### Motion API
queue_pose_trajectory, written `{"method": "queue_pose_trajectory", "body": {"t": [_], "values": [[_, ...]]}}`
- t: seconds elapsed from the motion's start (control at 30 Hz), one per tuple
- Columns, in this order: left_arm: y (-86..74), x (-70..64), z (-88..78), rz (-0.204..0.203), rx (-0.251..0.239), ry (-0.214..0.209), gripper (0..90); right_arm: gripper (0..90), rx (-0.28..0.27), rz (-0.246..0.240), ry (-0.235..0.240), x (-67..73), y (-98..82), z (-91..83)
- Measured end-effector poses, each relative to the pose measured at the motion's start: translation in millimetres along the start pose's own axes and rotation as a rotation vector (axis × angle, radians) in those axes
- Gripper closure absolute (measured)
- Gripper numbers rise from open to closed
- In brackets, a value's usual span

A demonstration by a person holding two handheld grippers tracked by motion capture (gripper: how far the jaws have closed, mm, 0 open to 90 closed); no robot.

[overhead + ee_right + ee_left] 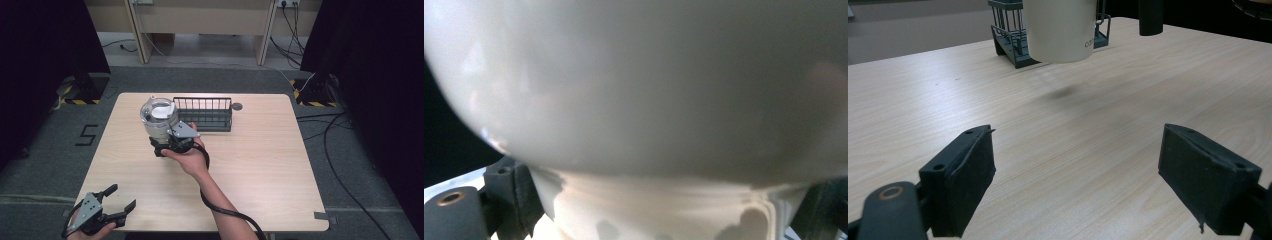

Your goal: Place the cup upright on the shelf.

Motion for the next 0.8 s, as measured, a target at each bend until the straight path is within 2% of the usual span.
{"method": "queue_pose_trajectory", "body": {"t": [0.27, 0.8], "values": [[-0.1, 0.0, 0.3, 0.000, 0.000, 0.001, 14.3, 10.3, -0.005, 0.009, -0.029, -12.8, 3.7, -2.0], [-0.2, -0.2, 1.2, -0.001, 0.002, 0.001, 14.3, 10.3, -0.006, 0.030, -0.097, -47.1, 10.7, -9.9]]}}
Point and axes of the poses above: each handheld gripper's, and its own axes: z roughly forward along the jaws, y roughly out of its top, x roughly to its left, the point moved 9 cm from there along z, roughly forward along the jaws, and after that the axes turned 11 degrees about -y, right-handed, at the moved point
